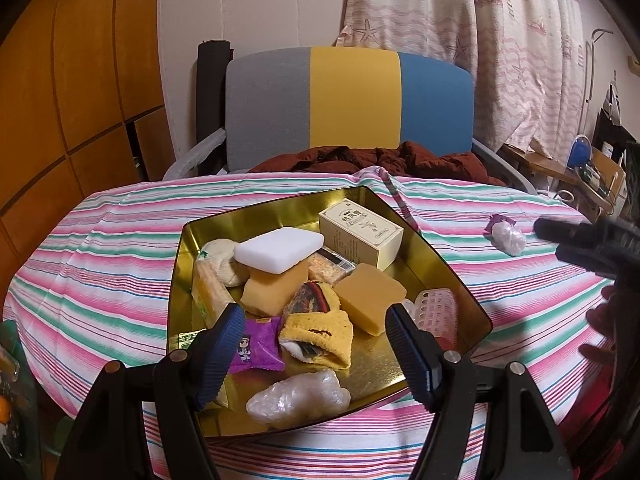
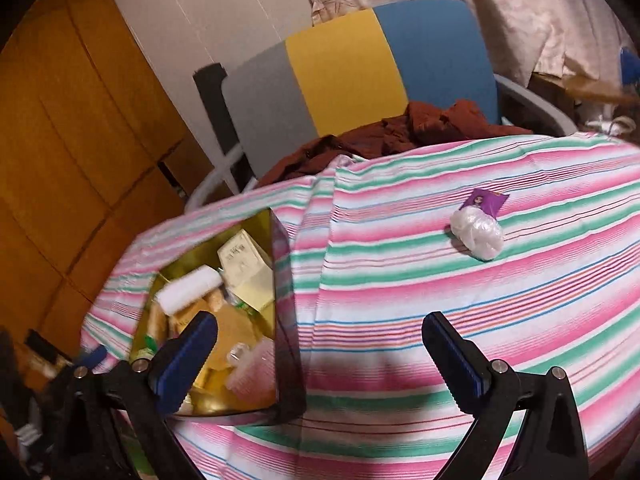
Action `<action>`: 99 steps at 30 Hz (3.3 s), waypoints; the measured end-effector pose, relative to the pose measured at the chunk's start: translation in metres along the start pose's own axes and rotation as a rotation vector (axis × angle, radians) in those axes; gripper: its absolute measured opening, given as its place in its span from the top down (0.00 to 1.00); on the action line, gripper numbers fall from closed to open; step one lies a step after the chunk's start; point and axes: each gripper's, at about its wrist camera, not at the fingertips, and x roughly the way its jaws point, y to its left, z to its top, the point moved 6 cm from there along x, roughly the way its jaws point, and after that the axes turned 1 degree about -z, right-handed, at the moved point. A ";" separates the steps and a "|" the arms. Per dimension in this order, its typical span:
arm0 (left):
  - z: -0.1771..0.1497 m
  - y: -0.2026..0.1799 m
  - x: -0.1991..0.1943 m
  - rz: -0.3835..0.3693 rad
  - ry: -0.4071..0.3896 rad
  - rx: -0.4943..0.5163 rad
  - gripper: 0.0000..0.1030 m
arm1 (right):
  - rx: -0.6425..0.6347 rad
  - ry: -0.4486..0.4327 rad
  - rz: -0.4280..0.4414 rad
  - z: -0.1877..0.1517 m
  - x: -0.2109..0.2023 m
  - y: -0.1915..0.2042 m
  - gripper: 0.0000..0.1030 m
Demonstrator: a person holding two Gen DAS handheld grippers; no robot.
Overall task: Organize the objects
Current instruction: 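Move both grippers back toward the purple packet and wrapped white item, then grasp the wrapped white item with the left gripper while the right approaches the purple packet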
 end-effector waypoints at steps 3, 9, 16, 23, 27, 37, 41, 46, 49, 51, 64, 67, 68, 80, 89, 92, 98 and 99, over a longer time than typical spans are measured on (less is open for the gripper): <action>0.001 -0.004 0.001 -0.006 0.003 0.009 0.28 | 0.078 0.012 0.118 0.007 -0.004 -0.007 0.00; 0.002 -0.011 0.002 -0.015 0.004 0.027 0.28 | 0.235 0.039 0.309 0.015 -0.004 -0.021 0.00; 0.000 -0.016 0.007 -0.022 0.021 0.037 0.28 | 0.323 0.012 0.474 0.024 -0.013 -0.026 0.00; -0.002 -0.022 0.012 -0.025 0.039 0.052 0.28 | 0.285 -0.068 0.424 0.032 -0.019 -0.030 0.00; 0.000 -0.023 0.014 -0.017 0.044 0.060 0.28 | 0.242 -0.254 0.313 0.045 -0.031 -0.041 0.00; 0.020 -0.039 0.013 -0.023 0.017 0.100 0.28 | 0.255 0.025 0.341 0.056 0.026 -0.061 0.00; 0.040 -0.056 0.014 -0.044 -0.013 0.133 0.28 | 0.210 -0.008 0.258 0.070 0.027 -0.081 0.00; 0.061 -0.091 0.020 -0.090 -0.041 0.190 0.26 | 0.284 -0.021 0.165 0.080 0.025 -0.128 0.00; 0.067 -0.115 0.030 -0.129 -0.029 0.209 0.24 | 0.323 -0.028 0.110 0.081 0.023 -0.143 0.00; 0.068 -0.133 0.039 -0.160 -0.007 0.227 0.24 | 0.307 -0.030 -0.013 0.080 0.023 -0.152 0.00; 0.077 -0.232 0.122 -0.236 0.139 0.275 0.25 | 0.477 -0.114 -0.205 0.081 -0.007 -0.210 0.00; 0.077 -0.247 0.137 -0.233 0.146 0.282 0.25 | 0.468 -0.090 -0.188 0.081 -0.004 -0.205 0.00; 0.076 -0.250 0.140 -0.232 0.150 0.283 0.25 | 0.470 -0.083 -0.185 0.080 -0.003 -0.206 0.00; 0.074 -0.302 0.183 -0.309 0.192 0.311 0.27 | 0.536 -0.098 -0.172 0.078 -0.005 -0.215 0.00; 0.080 -0.320 0.217 -0.369 0.235 0.240 0.30 | 0.536 -0.069 -0.210 0.075 0.003 -0.219 0.00; 0.077 -0.327 0.232 -0.366 0.268 0.240 0.42 | 0.535 -0.055 -0.214 0.073 0.006 -0.219 0.00; 0.065 -0.317 0.248 -0.402 0.319 0.203 0.66 | 0.535 -0.045 -0.221 0.072 0.009 -0.220 0.00; 0.063 -0.313 0.246 -0.402 0.319 0.198 0.66 | 0.531 -0.041 -0.222 0.071 0.010 -0.220 0.00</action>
